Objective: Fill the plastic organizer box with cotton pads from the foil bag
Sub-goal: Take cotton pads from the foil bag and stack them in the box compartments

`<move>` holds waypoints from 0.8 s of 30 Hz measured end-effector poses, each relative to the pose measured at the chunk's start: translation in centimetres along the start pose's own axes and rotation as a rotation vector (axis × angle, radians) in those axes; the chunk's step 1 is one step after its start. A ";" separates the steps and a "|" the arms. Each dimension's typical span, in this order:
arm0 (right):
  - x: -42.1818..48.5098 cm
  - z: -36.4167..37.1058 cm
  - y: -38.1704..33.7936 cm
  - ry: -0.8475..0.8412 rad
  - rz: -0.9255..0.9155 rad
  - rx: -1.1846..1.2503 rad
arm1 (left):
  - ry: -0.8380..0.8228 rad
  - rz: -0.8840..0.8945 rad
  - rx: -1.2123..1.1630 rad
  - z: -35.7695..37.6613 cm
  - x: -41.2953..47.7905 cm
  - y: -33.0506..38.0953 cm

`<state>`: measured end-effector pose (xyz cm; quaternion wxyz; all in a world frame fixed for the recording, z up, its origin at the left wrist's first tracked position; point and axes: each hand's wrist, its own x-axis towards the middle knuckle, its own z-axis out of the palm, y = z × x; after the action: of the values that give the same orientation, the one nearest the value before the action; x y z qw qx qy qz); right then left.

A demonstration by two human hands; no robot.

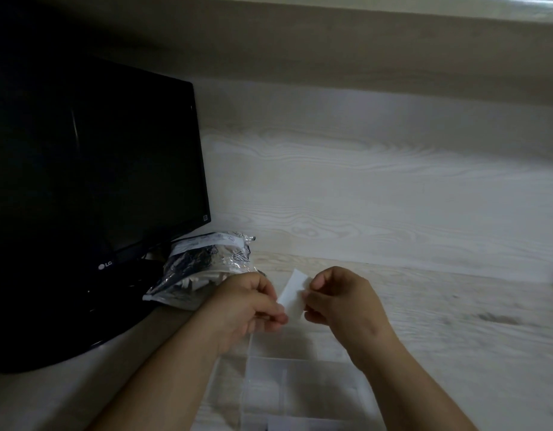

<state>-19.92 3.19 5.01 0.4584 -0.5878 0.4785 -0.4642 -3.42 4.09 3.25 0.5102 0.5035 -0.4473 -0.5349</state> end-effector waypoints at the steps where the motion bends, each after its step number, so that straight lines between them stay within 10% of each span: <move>1: 0.0 0.0 0.0 0.003 -0.002 -0.018 | 0.000 0.019 0.032 0.0 0.0 0.0; 24: -0.2 2.7 1.6 -0.268 0.021 -0.701 | 0.004 0.169 0.997 -1.1 -0.3 -0.3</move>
<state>-17.49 3.40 2.99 0.2927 -0.7596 0.5501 -0.1864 -2.32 4.47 2.85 0.2500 0.6490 -0.6864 -0.2123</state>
